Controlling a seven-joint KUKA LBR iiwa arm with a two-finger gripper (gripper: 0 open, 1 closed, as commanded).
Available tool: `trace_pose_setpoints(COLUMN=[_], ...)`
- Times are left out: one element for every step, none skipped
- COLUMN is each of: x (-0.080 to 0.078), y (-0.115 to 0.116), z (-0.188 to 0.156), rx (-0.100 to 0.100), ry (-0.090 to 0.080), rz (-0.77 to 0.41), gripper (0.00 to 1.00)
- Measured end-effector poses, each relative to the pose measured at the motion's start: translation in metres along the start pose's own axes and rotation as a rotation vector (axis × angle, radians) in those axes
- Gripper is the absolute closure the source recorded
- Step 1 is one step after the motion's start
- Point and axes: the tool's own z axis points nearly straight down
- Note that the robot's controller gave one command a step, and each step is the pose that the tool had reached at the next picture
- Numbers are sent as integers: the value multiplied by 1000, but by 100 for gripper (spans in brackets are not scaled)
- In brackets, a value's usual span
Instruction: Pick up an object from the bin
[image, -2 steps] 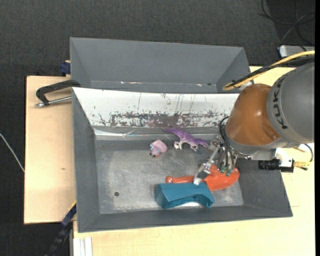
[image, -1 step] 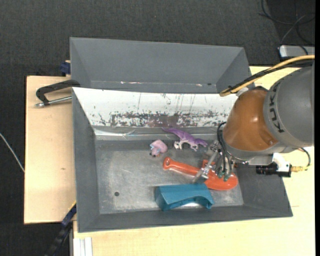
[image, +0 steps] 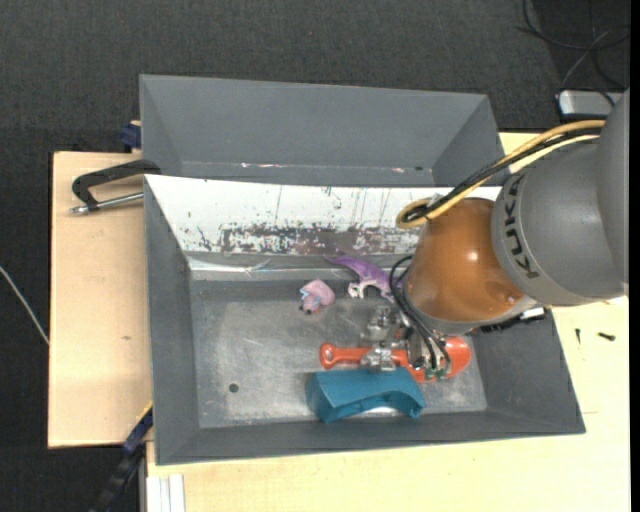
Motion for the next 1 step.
trace_pose_setpoints(x=[0], y=[0], z=[0], rx=[0], ry=[0], rz=[0], gripper=[100])
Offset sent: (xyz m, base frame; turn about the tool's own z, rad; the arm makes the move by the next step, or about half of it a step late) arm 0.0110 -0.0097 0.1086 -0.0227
